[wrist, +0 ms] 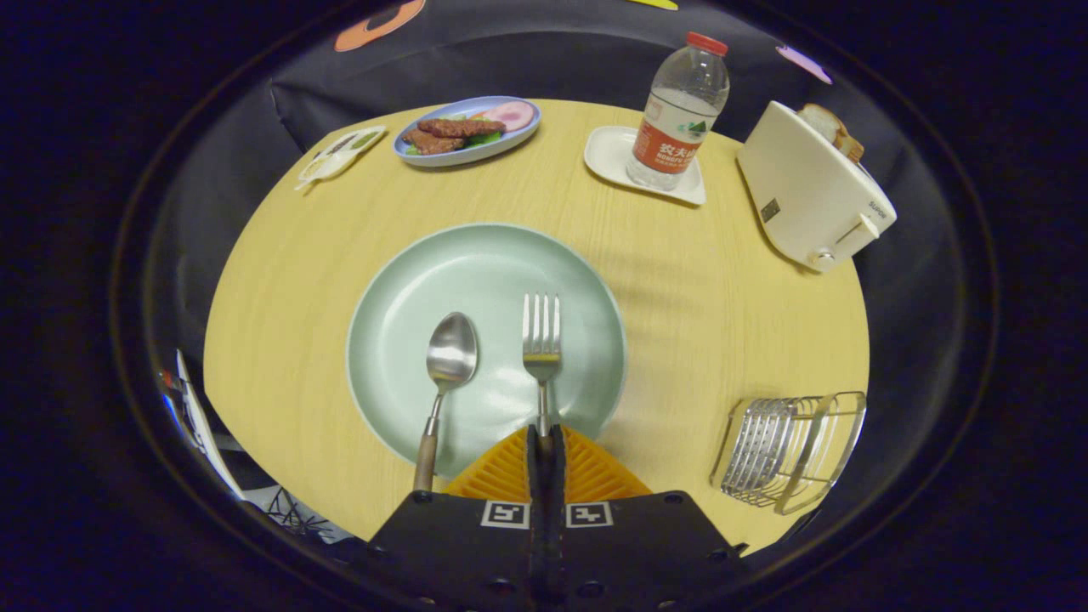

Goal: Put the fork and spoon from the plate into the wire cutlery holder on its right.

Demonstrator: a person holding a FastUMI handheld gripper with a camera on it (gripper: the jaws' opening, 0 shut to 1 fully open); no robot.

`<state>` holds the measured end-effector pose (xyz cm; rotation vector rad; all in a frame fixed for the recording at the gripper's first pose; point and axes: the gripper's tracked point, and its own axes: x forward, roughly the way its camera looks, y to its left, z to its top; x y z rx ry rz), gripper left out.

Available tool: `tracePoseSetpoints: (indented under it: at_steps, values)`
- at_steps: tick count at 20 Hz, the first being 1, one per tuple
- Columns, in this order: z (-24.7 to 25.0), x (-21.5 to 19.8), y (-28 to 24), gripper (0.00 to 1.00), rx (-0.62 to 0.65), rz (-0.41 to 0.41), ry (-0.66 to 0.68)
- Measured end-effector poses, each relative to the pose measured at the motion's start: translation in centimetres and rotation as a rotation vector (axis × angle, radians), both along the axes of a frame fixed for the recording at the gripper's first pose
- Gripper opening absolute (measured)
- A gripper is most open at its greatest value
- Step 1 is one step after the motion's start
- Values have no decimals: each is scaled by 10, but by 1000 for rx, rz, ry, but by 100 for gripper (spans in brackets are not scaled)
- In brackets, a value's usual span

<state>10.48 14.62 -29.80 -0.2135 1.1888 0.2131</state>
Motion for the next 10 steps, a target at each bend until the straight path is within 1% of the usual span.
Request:
tracePoseSetpoints:
  at_steps: [3,6,7,10]
  values:
    - [57,-8,-26,1,20,7,23]
    - [108,-14,-81,1,-48,14,2]
    - [119,-19,-97,1,-54,1,15]
    - [134,-43,-138,1,-36,-86,96]
